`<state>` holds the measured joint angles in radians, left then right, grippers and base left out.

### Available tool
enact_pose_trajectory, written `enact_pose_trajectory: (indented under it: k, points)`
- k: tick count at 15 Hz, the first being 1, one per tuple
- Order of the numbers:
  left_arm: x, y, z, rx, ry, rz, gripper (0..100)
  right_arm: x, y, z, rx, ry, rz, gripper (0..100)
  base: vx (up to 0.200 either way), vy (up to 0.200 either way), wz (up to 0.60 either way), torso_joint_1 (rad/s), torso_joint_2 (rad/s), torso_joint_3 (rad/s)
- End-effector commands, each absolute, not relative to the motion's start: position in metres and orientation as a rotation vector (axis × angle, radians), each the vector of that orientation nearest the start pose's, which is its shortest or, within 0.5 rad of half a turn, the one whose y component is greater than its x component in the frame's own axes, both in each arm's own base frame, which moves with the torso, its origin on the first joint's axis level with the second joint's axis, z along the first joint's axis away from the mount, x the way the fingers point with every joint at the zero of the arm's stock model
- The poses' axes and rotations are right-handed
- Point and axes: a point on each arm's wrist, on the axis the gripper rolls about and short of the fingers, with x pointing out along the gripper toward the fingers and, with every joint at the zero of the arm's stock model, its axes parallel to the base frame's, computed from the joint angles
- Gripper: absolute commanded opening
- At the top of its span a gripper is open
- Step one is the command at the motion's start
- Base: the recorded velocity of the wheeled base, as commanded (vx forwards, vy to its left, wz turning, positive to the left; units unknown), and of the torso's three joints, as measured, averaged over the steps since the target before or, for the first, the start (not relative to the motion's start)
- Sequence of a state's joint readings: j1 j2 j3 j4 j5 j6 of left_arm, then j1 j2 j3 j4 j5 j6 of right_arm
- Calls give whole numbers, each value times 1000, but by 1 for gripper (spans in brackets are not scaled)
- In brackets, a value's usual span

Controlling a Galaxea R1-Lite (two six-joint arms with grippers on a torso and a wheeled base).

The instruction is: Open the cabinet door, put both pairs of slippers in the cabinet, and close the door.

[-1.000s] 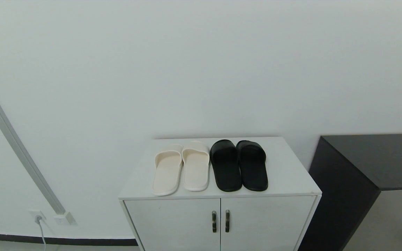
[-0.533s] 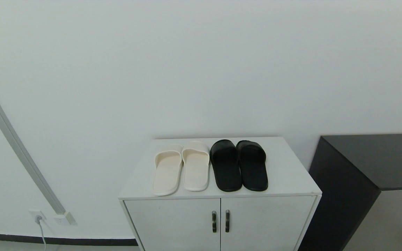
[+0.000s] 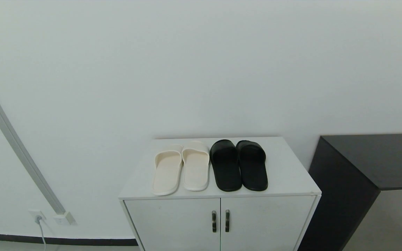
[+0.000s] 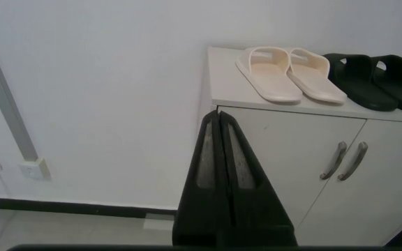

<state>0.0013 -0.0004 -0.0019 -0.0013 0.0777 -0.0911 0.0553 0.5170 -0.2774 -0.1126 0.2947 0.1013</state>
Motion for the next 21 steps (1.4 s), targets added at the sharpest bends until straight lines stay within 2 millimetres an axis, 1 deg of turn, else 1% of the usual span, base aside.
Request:
enact_pose_trajectory:
  k: [1,2,3,4,6,7,8,10,12,13,14,15,16,17,19,21]
  points:
    - [-23,2,76,-94,-8,79,0,92,25,165,163,320,457,100,0,0,0,0,0,0]
    - [-23,2,76,-94,-8,79,0,106,33,166,147,336,449,100,0,0,0,0,0,0]
    - [-23,2,76,-92,-8,79,0,113,39,167,137,340,447,100,0,0,0,0,0,0]
    - [-23,2,76,-92,-8,79,0,131,57,171,110,346,434,100,0,0,0,0,0,0]
    - [-23,2,76,-94,-8,79,0,150,81,176,100,349,428,100,0,0,0,0,0,0]
    - [-23,2,76,-94,-8,79,0,156,88,175,95,362,426,100,0,0,0,0,0,0]
    - [-23,2,76,-94,-8,79,0,168,101,172,79,380,423,100,0,0,0,0,0,0]
    - [-23,2,76,-94,-8,79,0,184,121,167,60,376,410,100,0,0,0,0,0,0]
    - [-23,2,76,-94,-8,79,0,195,136,164,54,360,389,100,0,0,0,0,0,0]
    - [-23,2,76,-94,-8,79,0,205,151,163,69,347,371,100,0,0,0,0,0,0]
    - [-23,2,76,-94,-8,79,0,211,159,163,66,342,351,100,0,0,0,0,0,0]
    - [-23,2,76,-94,-8,79,0,213,162,163,64,340,345,100,0,0,0,0,0,0]
    - [-23,2,76,-94,-8,79,0,220,174,162,61,334,324,100,0,0,0,0,0,0]
    - [-23,2,76,-94,-7,80,0,224,180,161,55,328,306,100,0,0,0,0,0,0]
    - [-23,2,76,-94,-8,79,0,235,193,161,50,315,272,100,0,0,0,0,0,0]
    - [-23,2,76,-94,-8,79,0,252,207,162,54,292,242,100,0,0,0,0,0,0]
